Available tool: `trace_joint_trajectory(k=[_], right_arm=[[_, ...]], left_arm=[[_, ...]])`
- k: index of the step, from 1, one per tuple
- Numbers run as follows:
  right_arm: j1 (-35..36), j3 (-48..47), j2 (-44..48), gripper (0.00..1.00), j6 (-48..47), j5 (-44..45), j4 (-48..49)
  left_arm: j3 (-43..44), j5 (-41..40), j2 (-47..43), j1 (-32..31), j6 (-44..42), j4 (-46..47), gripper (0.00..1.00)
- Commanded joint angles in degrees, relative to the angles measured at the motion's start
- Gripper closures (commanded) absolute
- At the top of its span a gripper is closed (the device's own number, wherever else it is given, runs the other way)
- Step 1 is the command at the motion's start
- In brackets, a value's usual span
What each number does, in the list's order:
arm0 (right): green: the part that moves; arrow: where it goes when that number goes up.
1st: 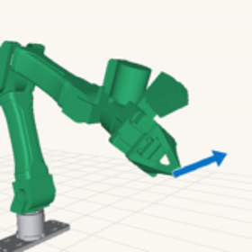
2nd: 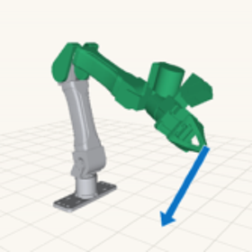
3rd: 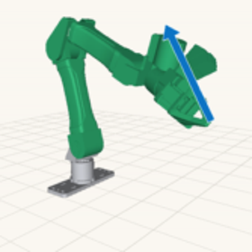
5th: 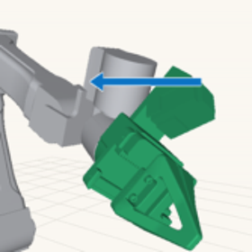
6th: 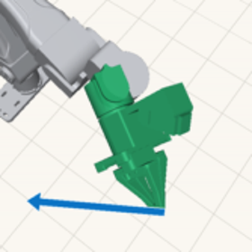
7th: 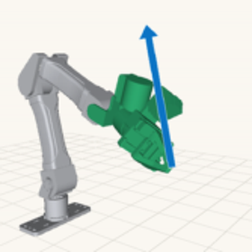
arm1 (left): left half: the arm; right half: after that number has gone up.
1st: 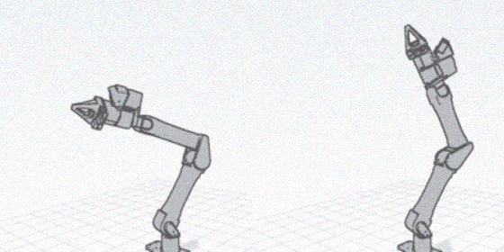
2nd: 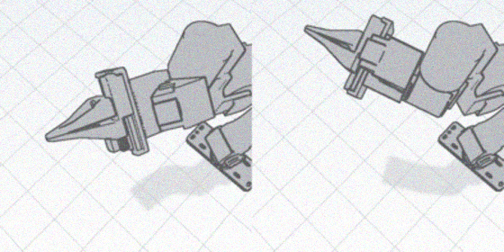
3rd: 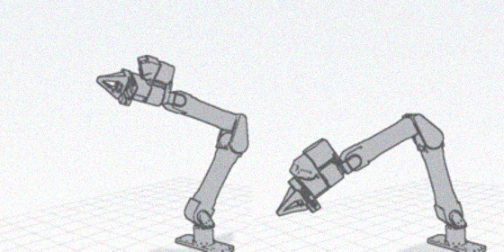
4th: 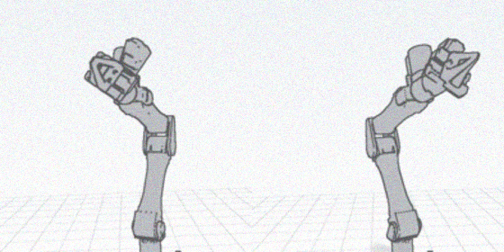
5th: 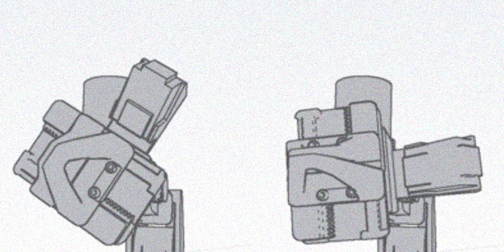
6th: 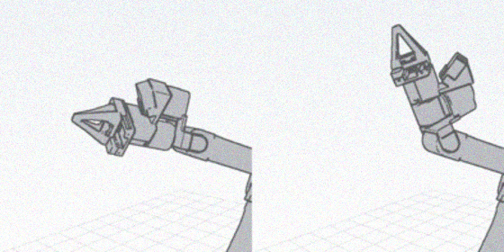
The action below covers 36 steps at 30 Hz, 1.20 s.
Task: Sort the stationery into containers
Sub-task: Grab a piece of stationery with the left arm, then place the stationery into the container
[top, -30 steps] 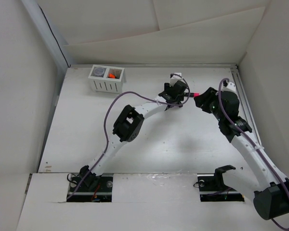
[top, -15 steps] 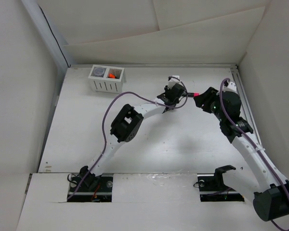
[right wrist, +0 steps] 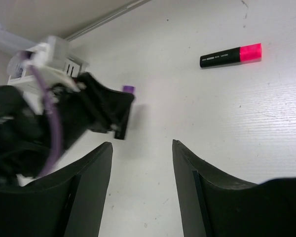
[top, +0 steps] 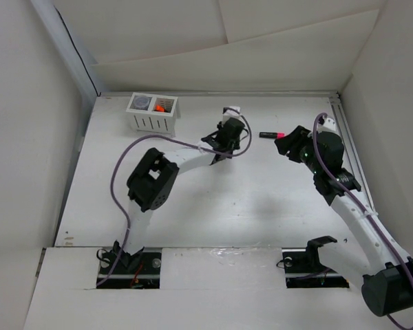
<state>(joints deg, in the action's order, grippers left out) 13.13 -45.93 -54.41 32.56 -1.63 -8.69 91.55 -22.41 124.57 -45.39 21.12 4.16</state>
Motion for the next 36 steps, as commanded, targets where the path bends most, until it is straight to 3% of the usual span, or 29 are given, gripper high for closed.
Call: trace_joint_trajectory(k=[1,7,13,25,36], right_arm=[[-0.3,0.5,0.9,0.42,-0.7,-2.0,4.6],[-0.3,1.0,-0.2,0.42,-0.7,-3.7,5.9],[0.2,1.6,-0.2,0.42,-0.2,-4.3,6.9],[2.3,2.7,-1.9,0.42,-0.2,-4.8,8.8],[6.4,3.2,-3.1,0.41,-0.7,-3.6,9.3]], left_arm=[[-5.2,3.6,-15.0,6.2,-0.3,8.7,0.88],[-12.8,4.8,-26.8,15.2,-0.3,11.0,0.88],[-13.2,4.8,-29.0,23.3,-1.6,14.1,0.86],[-0.9,-8.3,-14.3,26.2,-12.2,15.4,0.84],[10.1,-9.5,-5.7,30.8,-15.0,12.5,0.83]])
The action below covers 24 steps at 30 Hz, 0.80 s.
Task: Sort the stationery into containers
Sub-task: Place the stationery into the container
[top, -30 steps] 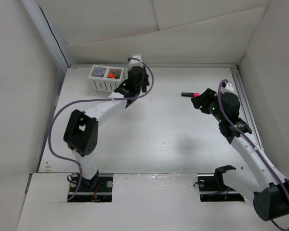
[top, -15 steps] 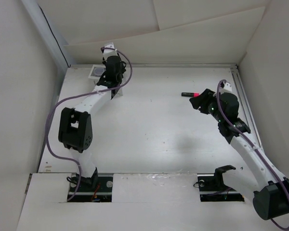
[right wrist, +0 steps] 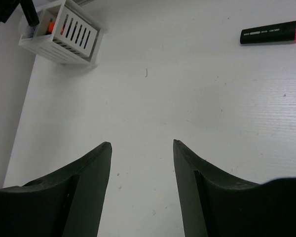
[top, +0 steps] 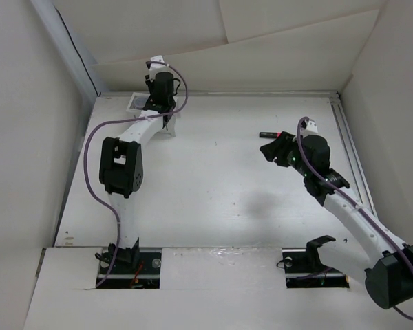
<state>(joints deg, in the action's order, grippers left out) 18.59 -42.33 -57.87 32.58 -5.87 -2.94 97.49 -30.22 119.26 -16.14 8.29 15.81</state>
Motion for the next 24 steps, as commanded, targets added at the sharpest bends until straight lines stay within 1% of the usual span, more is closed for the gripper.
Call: trace_joint_trajectory(k=[1,5,9,21,24], right_arm=[[0.9,-0.9,0.4,0.41,-1.3,0.6,3.6],[1.5,-0.9,0.4,0.41,-1.3,0.6,3.6],[2.1,-0.9,0.9,0.4,-1.3,0.6,4.1],[2.1,-0.9,0.9,0.4,-1.8,-1.0,4.6],[2.1,-0.9,0.9,0.4,-1.8,-1.5,4.6]], left_arm=[[4.7,-2.6,0.4,1.6,-3.2,0.9,0.83],[5.8,-4.1,1.5,2.1,-6.5,2.7,0.83],[5.1,-5.3,2.1,2.1,-7.8,5.1,0.83],[3.9,-5.3,4.3,1.6,-7.9,9.8,0.83],[3.9,-5.8,4.8,0.4,-8.5,11.1,0.83]])
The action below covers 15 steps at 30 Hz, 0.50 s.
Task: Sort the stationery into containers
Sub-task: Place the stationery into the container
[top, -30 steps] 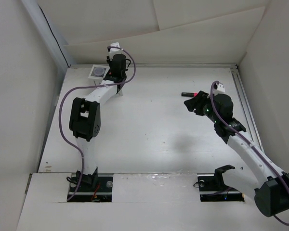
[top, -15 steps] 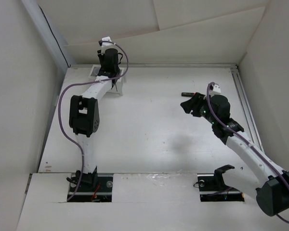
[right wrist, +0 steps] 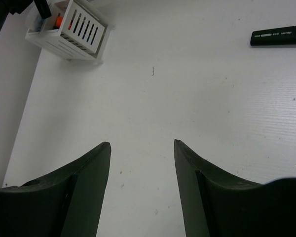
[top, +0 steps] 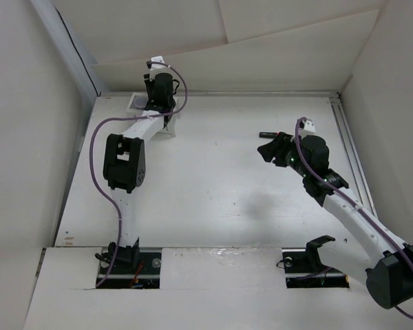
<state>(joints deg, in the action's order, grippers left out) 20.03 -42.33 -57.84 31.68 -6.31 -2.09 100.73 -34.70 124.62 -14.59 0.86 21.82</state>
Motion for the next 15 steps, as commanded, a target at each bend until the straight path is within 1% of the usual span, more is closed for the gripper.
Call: trace_joint_trajectory(k=[1,9,15], right_arm=[[0.6,-0.9,0.9,0.4,-0.9,-1.1,4.3],[0.6,-0.9,0.9,0.39,-0.9,-1.8,4.3],[0.6,-0.9,1.5,0.39,-0.9,-1.8,4.3]], left_arm=[[0.7,-1.3,-0.5,-1.1,-1.8,5.6,0.83],[0.7,-2.0,1.2,-2.2,-3.0,6.7,0.83],[-1.1,-2.0,1.2,-2.2,-3.0,7.4,0.83]])
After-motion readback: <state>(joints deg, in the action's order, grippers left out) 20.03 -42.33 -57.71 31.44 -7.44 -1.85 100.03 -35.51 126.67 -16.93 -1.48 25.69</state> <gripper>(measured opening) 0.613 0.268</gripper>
